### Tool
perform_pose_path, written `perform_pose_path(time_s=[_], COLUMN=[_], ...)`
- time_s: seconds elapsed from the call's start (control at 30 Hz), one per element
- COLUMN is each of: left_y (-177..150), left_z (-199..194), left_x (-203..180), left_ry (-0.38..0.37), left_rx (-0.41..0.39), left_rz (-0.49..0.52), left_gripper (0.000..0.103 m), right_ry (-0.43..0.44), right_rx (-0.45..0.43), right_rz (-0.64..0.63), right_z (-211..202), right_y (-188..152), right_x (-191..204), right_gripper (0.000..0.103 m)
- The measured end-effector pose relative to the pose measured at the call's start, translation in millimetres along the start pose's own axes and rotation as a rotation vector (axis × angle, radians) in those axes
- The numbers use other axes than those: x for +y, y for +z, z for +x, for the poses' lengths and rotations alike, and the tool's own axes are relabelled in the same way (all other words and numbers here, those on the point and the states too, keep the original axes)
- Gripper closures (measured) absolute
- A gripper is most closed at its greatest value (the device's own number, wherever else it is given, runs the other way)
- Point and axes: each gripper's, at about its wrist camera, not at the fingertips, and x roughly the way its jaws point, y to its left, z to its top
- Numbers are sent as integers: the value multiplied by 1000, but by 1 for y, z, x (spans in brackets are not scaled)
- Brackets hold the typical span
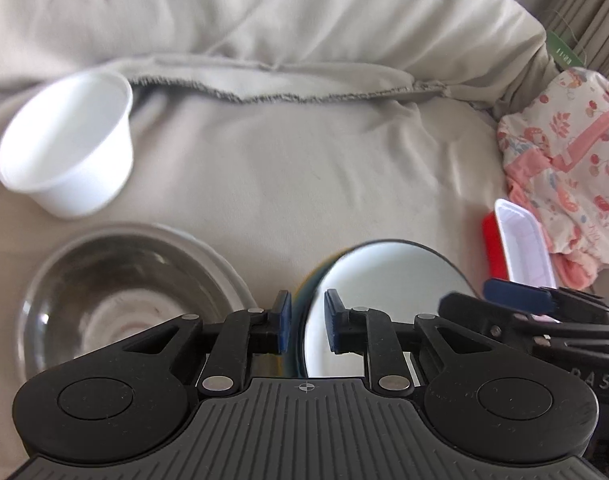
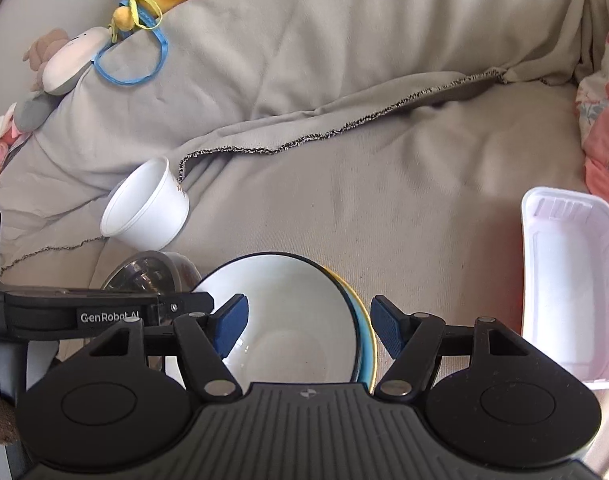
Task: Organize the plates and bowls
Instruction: 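Lower the blue bowl into the yellow-rimmed bowl and open the right tool, then grasp the rim of the white paper cup with the right tool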
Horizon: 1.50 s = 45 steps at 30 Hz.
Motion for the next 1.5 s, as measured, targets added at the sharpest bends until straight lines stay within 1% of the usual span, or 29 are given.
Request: perform_pose_path(time_s=[0.03, 0.17, 0.23, 0.3, 0.4, 0.47, 0.57, 0.6, 0.7, 0.73, 0.8, 0.93, 1.03, 1.1, 1.17, 1.27, 1.33, 1.43, 1.47, 1.5], left_y=[1, 2, 0, 0, 1, 2, 5, 6, 7, 7, 7, 12, 15, 15, 14, 12, 11, 11, 11, 11], left_z=[0, 4, 7, 12, 20, 28, 39, 41, 46, 46, 47, 48, 50, 52, 52, 49, 42, 29, 25, 21], left_x=[-1, -6, -11, -12, -12, -13, -13, -12, -11, -11, -10, -9, -10, -8, -4, 2, 5, 6, 8, 9], left_ry=[13, 35, 50, 57, 58, 55, 46, 40, 15, 14, 13, 3, 20, 23, 8, -36, -49, -45, -52, -62], left_rx=[-3, 5, 12, 25, 41, 54, 74, 78, 92, 92, 94, 98, 98, 104, 109, 115, 100, 60, 48, 35], left_rz=[13, 63, 93, 101, 99, 100, 89, 86, 81, 85, 91, 60, 62, 39, -3, -53, -68, -80, -86, -93], left_gripper=[80, 80, 80, 79, 77, 76, 70, 68, 65, 65, 65, 67, 67, 67, 68, 68, 71, 71, 71, 71], right_ry=[-4, -30, -17, -3, 34, 67, 109, 119, 174, 180, 164, 137, 130, 122, 109, 85, 62, 22, 10, -4], right_rx=[1, -22, -25, -14, 26, 71, 137, 153, 173, 172, 170, 169, 165, 149, 141, 140, 117, 69, 48, 22], right_rz=[0, 24, 49, 82, 143, 180, 205, 198, 181, 179, 173, 155, 162, 159, 157, 160, 142, 101, 87, 69], right_z=[1, -6, -11, -14, -9, 2, 20, 25, 34, 34, 36, 43, 45, 46, 47, 47, 42, 25, 18, 10], right_y=[-1, -8, -13, -19, -31, -40, -51, -55, -61, -61, -59, -53, -45, -42, -40, -42, -44, -44, -43, -41], right_x=[0, -8, -15, -21, -30, -33, -33, -30, -20, -18, -15, -11, -14, -16, -17, -20, -18, -17, -16, -15], right_gripper=[34, 32, 27, 25, 22, 22, 22, 23, 33, 32, 32, 32, 32, 32, 32, 32, 32, 32, 31, 28])
